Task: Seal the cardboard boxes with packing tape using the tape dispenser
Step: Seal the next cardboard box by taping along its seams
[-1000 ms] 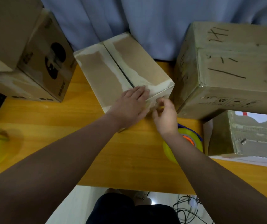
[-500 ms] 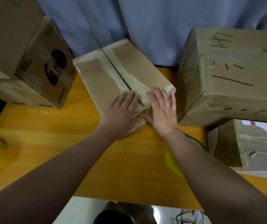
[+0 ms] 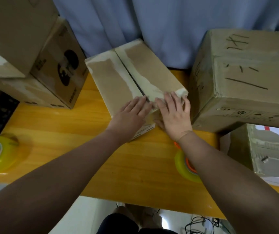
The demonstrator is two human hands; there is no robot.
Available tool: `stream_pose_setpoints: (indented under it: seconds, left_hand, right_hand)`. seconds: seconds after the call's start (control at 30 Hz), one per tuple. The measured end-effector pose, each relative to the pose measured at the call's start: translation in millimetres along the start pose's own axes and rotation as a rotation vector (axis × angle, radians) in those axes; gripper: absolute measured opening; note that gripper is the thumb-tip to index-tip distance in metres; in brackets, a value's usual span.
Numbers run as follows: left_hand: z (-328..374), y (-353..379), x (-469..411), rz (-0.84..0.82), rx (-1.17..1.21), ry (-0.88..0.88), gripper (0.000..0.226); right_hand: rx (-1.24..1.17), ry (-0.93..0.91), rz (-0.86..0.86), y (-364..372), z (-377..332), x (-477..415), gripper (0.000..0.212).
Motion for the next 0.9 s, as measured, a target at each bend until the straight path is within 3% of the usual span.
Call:
stream_pose_setpoints:
  seconds: [0.13,0.2,0.27,0.3,0.37,0.4,0.5,0.63,0.67,0.73,0.8,0.9]
  left_hand:
    - [-24.4,-4.9,33.8,0.075,-0.002,0.226,0.061]
    - [-35.2,-8.6,43.7,0.071,0.054,0.276,0.049]
    - [-32.2,-14.5,37.6,-0.036,0.145,0.224,0.066]
    - [-27.6,-15.5,31.7,-0.062,0.166,0.187,0.076]
    - [-22.0,-6.8,20.5,-0.14,0.16,0.091,0.073]
    - [-22.7,-2.5,14.4,-0.159,0.165,0.047,0.067]
    - [-44.4,1.6,-4.4,-0.177,0.214,-0.125,0.063]
    - [-104.6,1.0,-22.5,-0.275,0.145,-0.423,0.081]
    - [-121.4,0.5,-17.6,-0.284,0.202,-0.534,0.089]
    - [-142.8,7.4,-2.6,-0.265,0.529,-0.716,0.103]
    - [-149.1,14.2,17.7,-0.175,0.852,-0.768,0.108]
    - [-153.8,17.7,53.7,-0.06,0.95,-0.805,0.107]
  right_hand:
    - [-0.274,-0.112,0.079,-46.0,-23.1,0.5,0.027]
    - [-0.438,-0.051,0.023,-61.3,-26.3,-9.8,0.036]
    - [-0.412,0.159,-0.177,-56.5,-17.1,-26.6,0.038]
    - [-0.374,0.251,-0.356,-44.2,-12.6,-29.2,0.042]
    - [-0.371,0.321,-0.671,-21.4,-13.0,-23.5,0.051]
    - [-0.367,0.324,-0.736,-16.3,-14.8,-21.2,0.053]
    - [-0.362,0.328,-0.743,-18.9,-20.3,-19.5,0.054]
    - [-0.408,0.371,-0.742,-26.1,-21.9,-14.5,0.057]
    - [-0.453,0.427,-0.714,-27.2,-18.8,-14.1,0.058]
    - [-0.625,0.615,-0.599,-26.2,-7.3,-13.9,0.067]
    - [-0.767,0.786,-0.518,-23.3,1.0,-11.0,0.08]
    - [-0.616,0.815,-0.616,-20.2,-11.6,-1.6,0.084]
Point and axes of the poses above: each hand's wrist, its own x-axis away from the middle knuckle, its own y-axis out of the palm, z = x × y, the point moved 7 cm from there along -x, towards the middle knuckle, and after that the axes turned 3 degrees about z, right-handed, at the moved point
